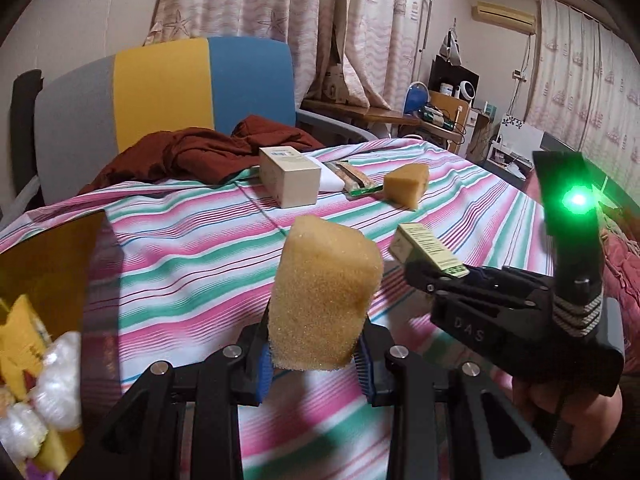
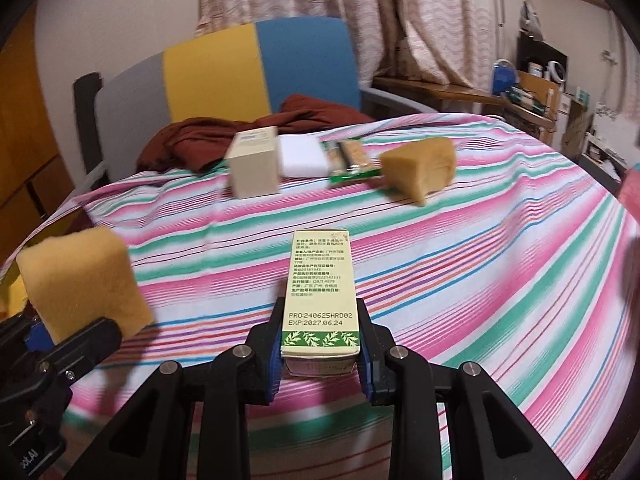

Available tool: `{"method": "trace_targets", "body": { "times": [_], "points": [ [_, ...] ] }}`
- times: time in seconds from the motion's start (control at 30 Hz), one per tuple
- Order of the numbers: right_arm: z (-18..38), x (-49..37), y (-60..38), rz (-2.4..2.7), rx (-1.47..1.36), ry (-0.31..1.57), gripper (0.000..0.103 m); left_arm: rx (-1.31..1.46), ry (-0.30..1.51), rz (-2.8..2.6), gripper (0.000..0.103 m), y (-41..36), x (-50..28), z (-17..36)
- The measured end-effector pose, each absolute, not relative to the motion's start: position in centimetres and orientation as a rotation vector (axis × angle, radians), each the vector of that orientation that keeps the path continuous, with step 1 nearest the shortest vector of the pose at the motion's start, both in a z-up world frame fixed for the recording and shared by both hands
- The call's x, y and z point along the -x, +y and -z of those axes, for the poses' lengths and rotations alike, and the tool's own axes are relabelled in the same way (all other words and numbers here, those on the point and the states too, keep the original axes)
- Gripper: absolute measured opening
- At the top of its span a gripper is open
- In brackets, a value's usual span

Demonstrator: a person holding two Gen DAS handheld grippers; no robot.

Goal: Organize objects
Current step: 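Carry the yellow sponge and green box to the gold tray with both grippers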

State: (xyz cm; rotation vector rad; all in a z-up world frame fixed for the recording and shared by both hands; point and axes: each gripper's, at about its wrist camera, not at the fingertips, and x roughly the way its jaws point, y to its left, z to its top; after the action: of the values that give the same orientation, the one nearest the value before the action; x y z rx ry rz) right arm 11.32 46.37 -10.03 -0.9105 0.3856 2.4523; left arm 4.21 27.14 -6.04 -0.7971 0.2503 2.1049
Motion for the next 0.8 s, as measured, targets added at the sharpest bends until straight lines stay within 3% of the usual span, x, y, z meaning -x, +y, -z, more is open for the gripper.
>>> {"method": "trace_targets", "body": {
  "times": [0.53, 0.8],
  "points": [
    [5.5, -6.5, 35.9, -2.726, 0.939, 0.308, 0.03, 0.76, -0.015, -2.333, 0.033, 14.2, -1.7, 1.6],
    [3.5, -3.5, 29.7, -2.883, 0.97, 0.237, 0.03, 0.808, -0.119, -2.493, 0.033, 6.9, 1.0, 1.8]
  ]
}}
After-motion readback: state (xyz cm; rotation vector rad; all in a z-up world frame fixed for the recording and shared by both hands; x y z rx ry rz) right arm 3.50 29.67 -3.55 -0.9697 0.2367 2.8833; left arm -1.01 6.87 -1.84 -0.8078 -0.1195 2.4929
